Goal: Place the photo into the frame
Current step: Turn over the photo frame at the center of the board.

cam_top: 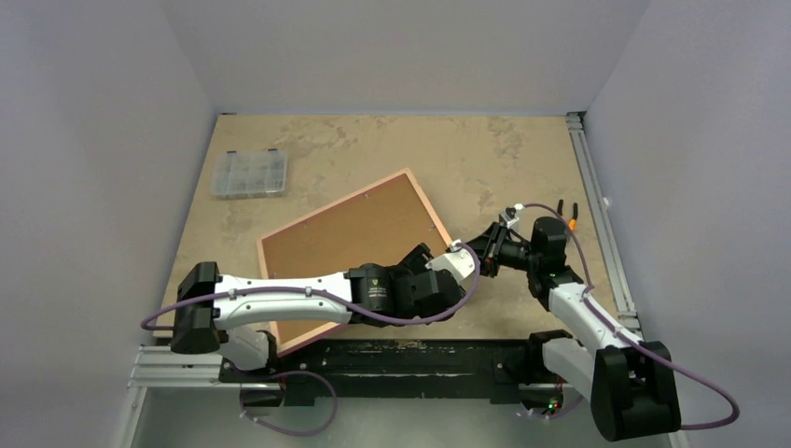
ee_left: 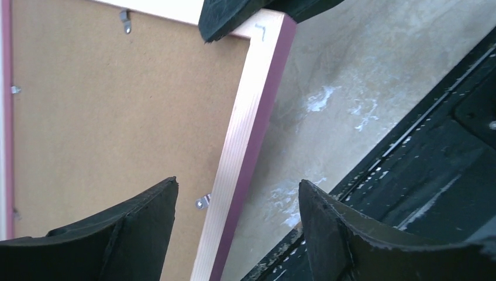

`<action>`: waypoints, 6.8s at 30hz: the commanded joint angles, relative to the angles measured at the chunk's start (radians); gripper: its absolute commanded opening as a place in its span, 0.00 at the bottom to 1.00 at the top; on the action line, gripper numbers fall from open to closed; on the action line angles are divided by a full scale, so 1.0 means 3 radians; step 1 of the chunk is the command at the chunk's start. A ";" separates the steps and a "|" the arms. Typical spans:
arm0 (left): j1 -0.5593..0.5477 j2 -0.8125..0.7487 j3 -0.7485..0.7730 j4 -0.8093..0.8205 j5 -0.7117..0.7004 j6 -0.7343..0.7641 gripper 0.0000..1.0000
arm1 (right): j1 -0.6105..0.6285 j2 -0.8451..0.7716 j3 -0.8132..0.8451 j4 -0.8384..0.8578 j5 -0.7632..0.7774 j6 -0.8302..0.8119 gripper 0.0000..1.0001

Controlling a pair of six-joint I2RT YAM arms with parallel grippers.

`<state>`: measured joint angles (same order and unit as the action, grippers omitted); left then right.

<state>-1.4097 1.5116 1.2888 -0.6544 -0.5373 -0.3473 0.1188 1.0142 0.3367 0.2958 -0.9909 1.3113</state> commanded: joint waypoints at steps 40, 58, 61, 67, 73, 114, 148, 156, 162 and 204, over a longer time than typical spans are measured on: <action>-0.0322 0.1050 0.1525 -0.3121 -0.2361 -0.1601 0.11 | -0.0010 -0.0406 0.0502 -0.0231 0.0203 0.0056 0.65; -0.0250 0.0729 0.1446 -0.1097 -0.1561 0.0061 0.04 | -0.0025 -0.0334 0.2330 -0.2592 0.1426 -0.2035 0.80; -0.0199 0.0465 0.1196 -0.0803 -0.1269 0.0198 0.03 | -0.0026 -0.0316 0.2474 -0.2744 0.1593 -0.2331 0.80; 0.0074 -0.0282 0.0754 -0.0569 -0.0430 0.0414 0.01 | -0.0028 -0.0351 0.2579 -0.2752 0.1644 -0.2759 0.83; 0.0262 -0.0619 0.0706 -0.0591 0.0064 0.0587 0.00 | -0.0030 -0.0635 0.2312 -0.2185 0.1390 -0.2974 0.81; 0.0508 -0.1147 0.0643 -0.0754 0.1657 0.0805 0.00 | 0.0522 -0.0968 0.1788 -0.1565 -0.1246 -0.5710 0.91; 0.0535 -0.1230 0.0460 -0.0644 0.1557 0.0678 0.00 | 0.1500 -0.0323 0.1321 -0.0249 -0.0557 -0.4890 0.10; 0.0532 -0.1323 0.0468 -0.0598 0.1222 0.0544 0.75 | 0.1501 -0.0324 0.1412 -0.0328 -0.0389 -0.4764 0.00; 0.0533 -0.1490 0.0474 -0.0415 0.1057 0.0421 0.91 | 0.1501 -0.0297 0.1492 -0.0363 -0.0027 -0.4403 0.00; 0.0653 -0.1565 -0.0990 0.0236 0.0593 -0.1478 0.84 | -0.0001 0.0043 0.1001 -0.1278 0.2083 -0.2876 0.00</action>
<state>-1.2423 0.9848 1.0119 -0.6147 -0.3702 -0.6456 0.1993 0.9901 0.7036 -0.0505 -0.5556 0.5640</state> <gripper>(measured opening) 0.850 0.273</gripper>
